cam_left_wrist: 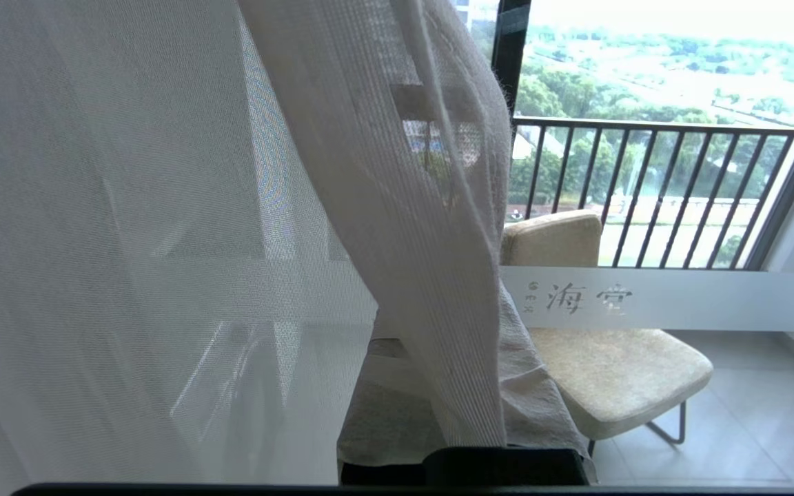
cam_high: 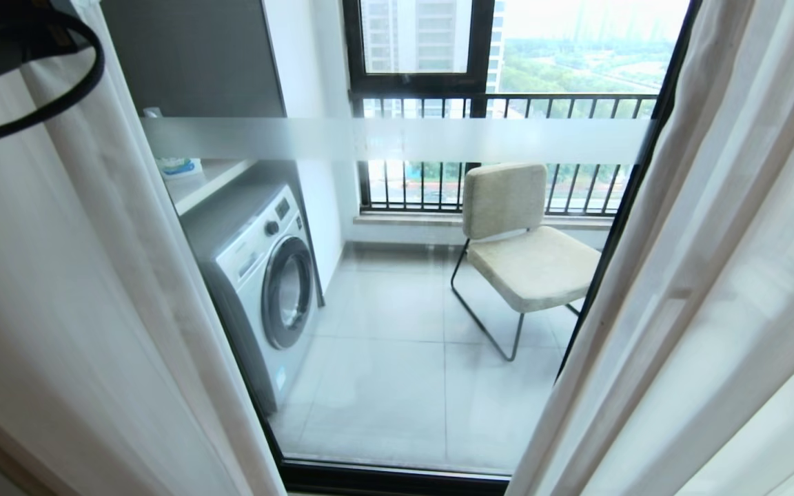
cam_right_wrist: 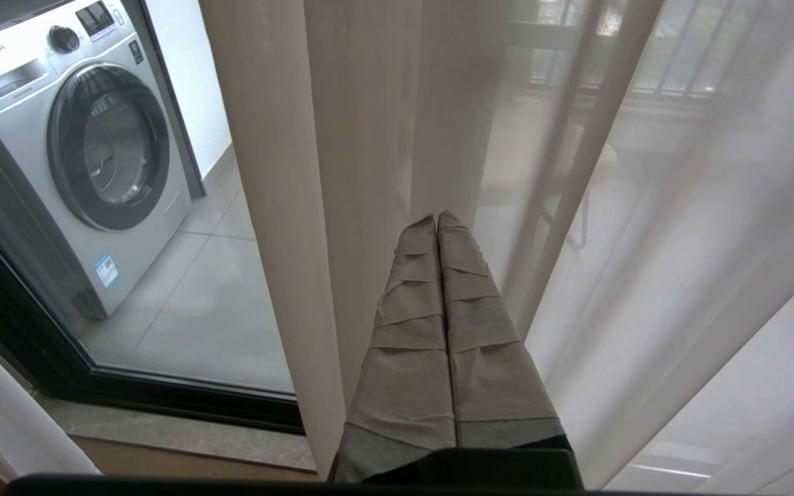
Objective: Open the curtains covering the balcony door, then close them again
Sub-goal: Close the inner curtains on both sides
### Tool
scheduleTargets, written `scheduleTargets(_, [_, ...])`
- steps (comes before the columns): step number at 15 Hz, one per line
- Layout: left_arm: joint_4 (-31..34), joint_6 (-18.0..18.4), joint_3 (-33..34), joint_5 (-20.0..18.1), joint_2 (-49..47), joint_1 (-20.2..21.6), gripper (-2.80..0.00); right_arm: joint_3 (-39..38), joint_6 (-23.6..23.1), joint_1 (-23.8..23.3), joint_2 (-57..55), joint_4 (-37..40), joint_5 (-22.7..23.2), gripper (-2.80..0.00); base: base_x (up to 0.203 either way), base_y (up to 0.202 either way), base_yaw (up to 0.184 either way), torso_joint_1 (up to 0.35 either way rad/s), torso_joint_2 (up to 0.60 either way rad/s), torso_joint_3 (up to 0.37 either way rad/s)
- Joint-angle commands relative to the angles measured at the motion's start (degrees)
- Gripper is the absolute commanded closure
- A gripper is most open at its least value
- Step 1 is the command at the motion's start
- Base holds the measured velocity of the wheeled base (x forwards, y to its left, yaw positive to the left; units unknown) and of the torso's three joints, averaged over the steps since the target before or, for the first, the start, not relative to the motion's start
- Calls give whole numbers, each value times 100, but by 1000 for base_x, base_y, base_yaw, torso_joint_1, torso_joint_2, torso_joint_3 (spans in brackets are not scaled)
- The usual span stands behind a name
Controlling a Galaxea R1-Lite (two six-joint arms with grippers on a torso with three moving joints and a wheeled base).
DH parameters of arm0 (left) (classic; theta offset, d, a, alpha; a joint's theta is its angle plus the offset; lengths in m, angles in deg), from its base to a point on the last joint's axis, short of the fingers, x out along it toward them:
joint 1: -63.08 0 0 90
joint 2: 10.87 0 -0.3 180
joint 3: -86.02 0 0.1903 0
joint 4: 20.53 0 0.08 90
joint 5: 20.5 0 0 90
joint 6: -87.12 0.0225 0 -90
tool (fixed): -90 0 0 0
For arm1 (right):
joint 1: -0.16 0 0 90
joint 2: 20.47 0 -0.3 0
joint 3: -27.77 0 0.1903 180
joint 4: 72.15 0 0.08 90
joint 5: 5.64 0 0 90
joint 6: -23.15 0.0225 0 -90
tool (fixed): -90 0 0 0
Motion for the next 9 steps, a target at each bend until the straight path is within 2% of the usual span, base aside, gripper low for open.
scheduleTargets(1, [-12, -3, -1, 4, -15, 9, 0, 0, -2, 2, 2, -1, 5, 0, 0, -193, 1, 2, -2, 1])
scheduleTargets(9, [-12, -3, -27, -5, 2, -9, 0, 0, -2, 2, 2, -1, 5, 0, 0, -192, 4, 2, 1, 1])
